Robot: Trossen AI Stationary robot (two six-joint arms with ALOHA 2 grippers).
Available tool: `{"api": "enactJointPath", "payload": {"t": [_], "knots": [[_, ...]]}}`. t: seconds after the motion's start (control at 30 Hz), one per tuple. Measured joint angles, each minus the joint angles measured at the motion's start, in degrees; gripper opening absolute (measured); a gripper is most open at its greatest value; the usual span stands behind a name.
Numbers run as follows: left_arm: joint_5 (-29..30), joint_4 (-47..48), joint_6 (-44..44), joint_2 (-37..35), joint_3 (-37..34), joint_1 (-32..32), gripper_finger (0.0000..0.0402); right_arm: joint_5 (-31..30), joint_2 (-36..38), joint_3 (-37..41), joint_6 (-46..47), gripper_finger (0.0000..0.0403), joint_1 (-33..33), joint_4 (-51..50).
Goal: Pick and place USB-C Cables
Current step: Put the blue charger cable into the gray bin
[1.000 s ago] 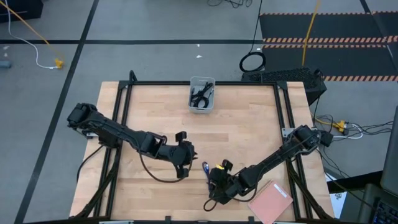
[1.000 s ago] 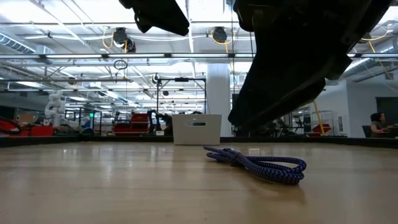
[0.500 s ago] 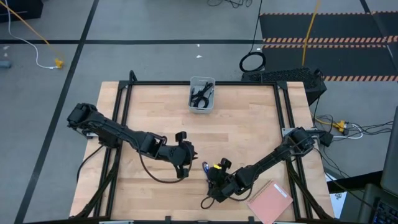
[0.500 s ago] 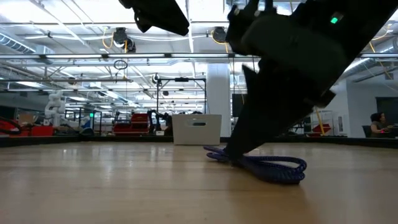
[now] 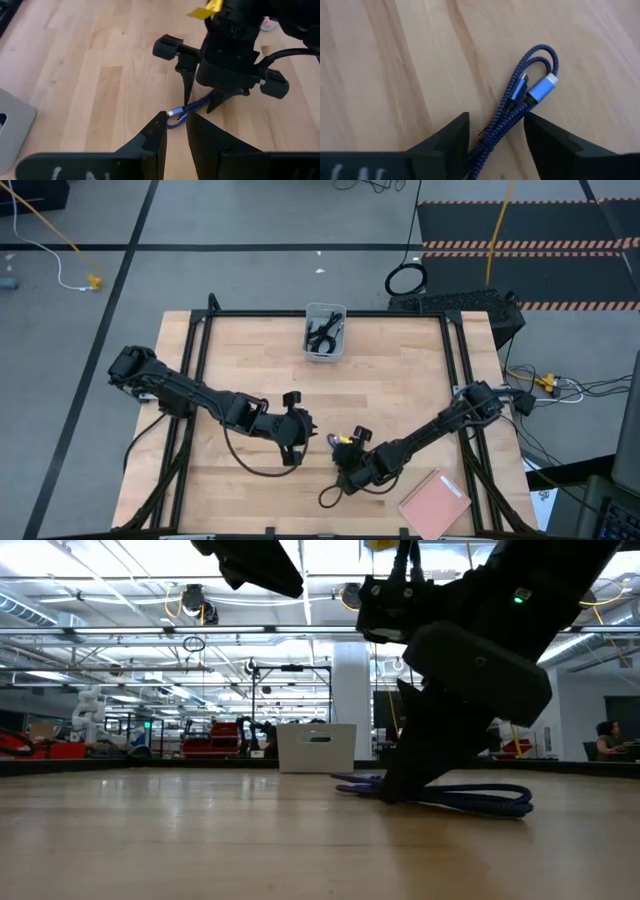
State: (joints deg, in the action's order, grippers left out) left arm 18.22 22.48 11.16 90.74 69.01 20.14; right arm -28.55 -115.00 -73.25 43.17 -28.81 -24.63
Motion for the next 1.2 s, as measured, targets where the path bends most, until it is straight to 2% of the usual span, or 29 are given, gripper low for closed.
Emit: {"api": "enactJointPath", "payload": {"t": [0.17, 0.3, 0.53, 0.73, 0.87, 1.2], "knots": [[0.00, 0.00, -1.67, 0.00, 0.00, -0.75, 0.0076, 0.30, 0.04, 0.00, -4.02, 0.0146, 1.32, -0.48], [-0.01, 0.01, -2.51, 0.00, 0.00, -1.54, 0.0076, 0.62, 0.33, 0.02, -5.93, 0.0143, 2.14, -1.09], [-0.04, 0.34, -3.76, 0.00, 0.00, -2.76, 0.0076, 3.69, 3.16, 0.26, -5.53, 0.0189, 2.57, -4.50], [-0.07, 0.59, -4.88, 0.00, 0.00, -3.31, 0.0076, 10.57, 4.87, 0.26, -2.62, 0.0227, 2.54, -7.97], [-0.09, 0.57, -4.94, 0.00, 0.00, -3.43, 0.0076, 13.59, 4.88, 0.42, -3.06, 0.0232, 2.26, -7.40], [-0.11, 0.48, -5.13, 0.00, 0.00, -3.61, 0.0076, 11.86, 5.11, 3.39, -6.95, 0.0221, 2.20, -5.74]]}}
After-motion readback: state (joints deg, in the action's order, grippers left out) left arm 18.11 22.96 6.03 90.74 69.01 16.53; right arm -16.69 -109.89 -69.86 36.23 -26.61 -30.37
